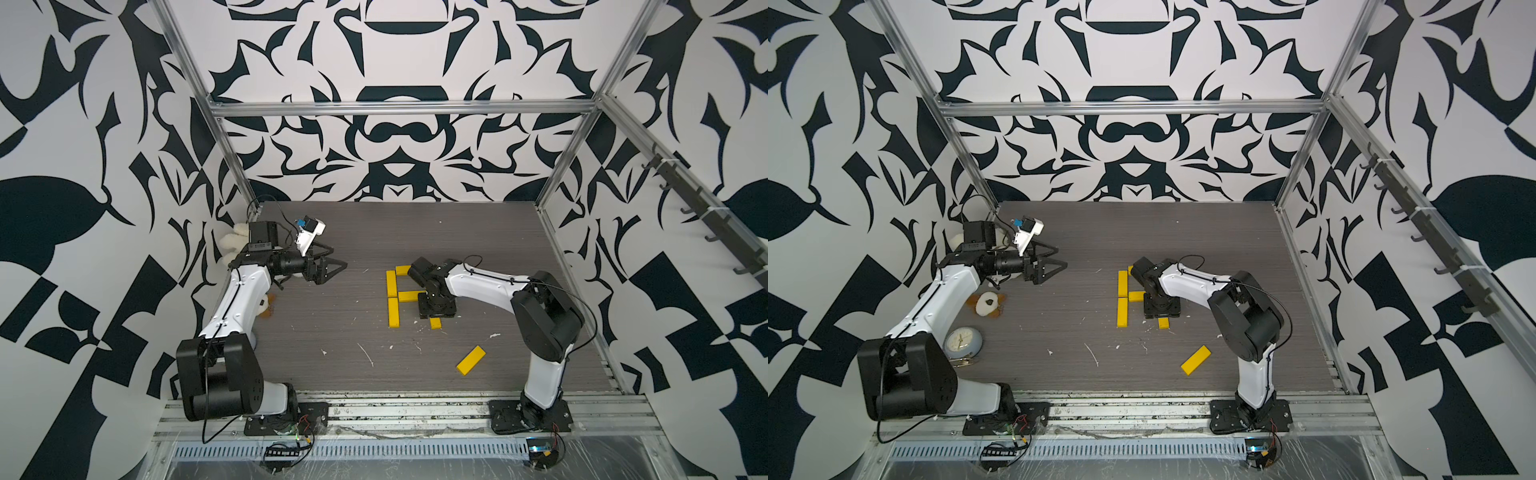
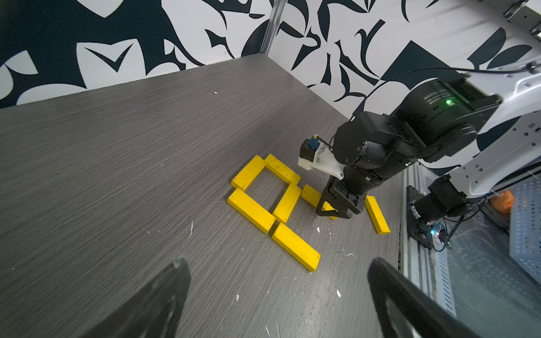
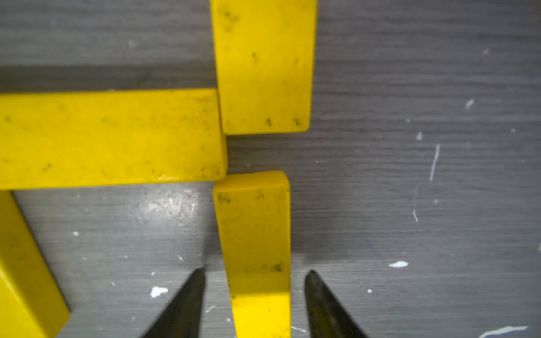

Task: Assemble the number 8 with building blocks
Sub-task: Assemble the building block at the center of the board.

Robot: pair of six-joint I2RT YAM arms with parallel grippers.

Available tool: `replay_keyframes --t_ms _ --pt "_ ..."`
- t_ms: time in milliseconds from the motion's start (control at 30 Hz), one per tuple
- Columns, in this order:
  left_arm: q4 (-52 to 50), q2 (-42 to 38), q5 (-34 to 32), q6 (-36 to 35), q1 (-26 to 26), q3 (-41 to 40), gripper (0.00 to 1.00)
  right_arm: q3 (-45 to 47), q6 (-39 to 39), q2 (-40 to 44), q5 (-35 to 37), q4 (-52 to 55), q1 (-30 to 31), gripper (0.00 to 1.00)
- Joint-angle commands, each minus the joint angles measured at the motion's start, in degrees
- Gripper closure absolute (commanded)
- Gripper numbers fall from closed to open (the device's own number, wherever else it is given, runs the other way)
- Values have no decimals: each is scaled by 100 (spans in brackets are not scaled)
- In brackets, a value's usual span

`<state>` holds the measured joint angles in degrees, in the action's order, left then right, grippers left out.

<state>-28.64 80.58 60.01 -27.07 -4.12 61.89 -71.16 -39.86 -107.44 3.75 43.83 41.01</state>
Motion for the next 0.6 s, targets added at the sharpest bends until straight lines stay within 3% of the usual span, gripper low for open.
replay_keyframes --t_ms 0,167,367,567 --pt "-138 -113 160 -84 -27 100 1 -171 -25 -16 8 64 21 42" --pt "-141 -112 177 -80 -36 96 1 -180 -25 29 21 87 18 44" --pt "-131 -103 192 -86 -36 100 1 -84 -56 87 48 84 21 57" --pt "-129 -97 200 -80 -35 100 1 -43 -88 57 34 17 21 60"
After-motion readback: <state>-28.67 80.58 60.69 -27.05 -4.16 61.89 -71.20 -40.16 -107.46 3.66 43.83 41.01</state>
